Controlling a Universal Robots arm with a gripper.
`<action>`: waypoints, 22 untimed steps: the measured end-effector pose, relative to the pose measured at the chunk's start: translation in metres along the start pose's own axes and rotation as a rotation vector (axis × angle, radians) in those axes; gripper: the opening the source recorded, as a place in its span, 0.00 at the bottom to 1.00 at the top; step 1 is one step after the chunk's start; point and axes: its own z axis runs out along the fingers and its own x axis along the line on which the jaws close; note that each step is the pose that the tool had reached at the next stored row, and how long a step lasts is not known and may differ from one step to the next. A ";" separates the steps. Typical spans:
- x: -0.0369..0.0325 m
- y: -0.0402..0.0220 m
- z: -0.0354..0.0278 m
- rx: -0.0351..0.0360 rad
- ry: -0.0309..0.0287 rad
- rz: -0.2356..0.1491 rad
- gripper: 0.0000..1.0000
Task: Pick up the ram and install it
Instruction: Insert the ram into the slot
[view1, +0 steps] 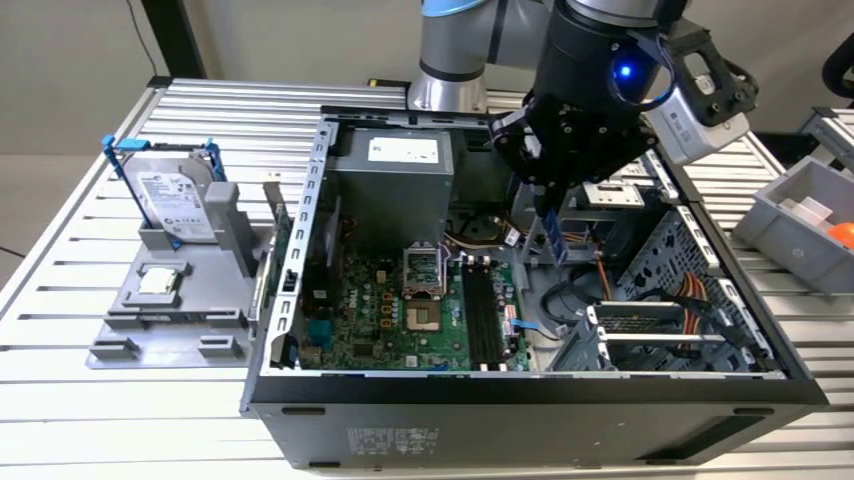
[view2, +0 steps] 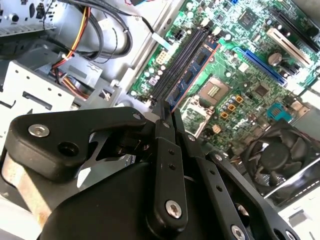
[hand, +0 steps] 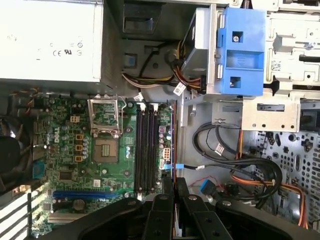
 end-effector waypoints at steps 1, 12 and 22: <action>0.0000 0.0000 0.0000 0.0001 -0.0001 0.003 0.00; 0.0002 -0.0001 0.0038 0.0004 -0.0002 0.010 0.00; 0.0004 -0.0001 0.0082 0.0005 0.0030 0.010 0.00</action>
